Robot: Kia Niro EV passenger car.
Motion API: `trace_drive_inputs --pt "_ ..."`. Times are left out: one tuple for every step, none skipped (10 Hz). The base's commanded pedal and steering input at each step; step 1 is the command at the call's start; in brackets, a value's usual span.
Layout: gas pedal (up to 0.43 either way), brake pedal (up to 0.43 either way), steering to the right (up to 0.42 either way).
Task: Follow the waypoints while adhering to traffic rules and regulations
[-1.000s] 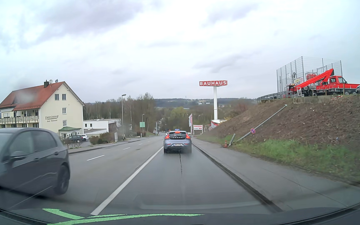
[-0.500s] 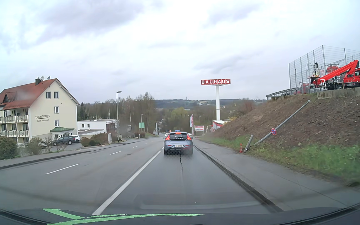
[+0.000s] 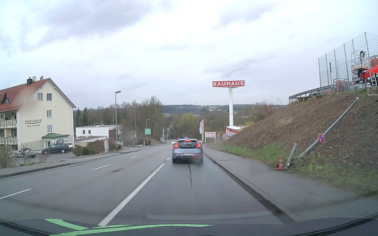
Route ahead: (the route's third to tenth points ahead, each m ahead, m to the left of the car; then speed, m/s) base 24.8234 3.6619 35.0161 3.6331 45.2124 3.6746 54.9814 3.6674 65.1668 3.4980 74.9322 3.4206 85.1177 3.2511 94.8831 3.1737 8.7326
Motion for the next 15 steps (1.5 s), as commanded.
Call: trace_drive_inputs --pt "0.000 0.195 0.000" --pt "0.000 0.201 0.000" --pt "0.000 0.201 0.000" --pt "0.000 0.201 -0.001" --pt "0.000 0.201 -0.001" --pt "0.000 0.201 -0.001" --pt "0.000 0.201 -0.001" --pt "0.000 0.201 -0.001" --pt "0.000 0.201 -0.001" --pt "0.000 0.201 -0.001" --pt "0.000 0.201 -0.002" --pt "0.000 0.201 -0.002" --pt "0.000 0.201 -0.002" --pt "0.000 0.201 -0.002" --pt "0.000 0.201 -0.002"
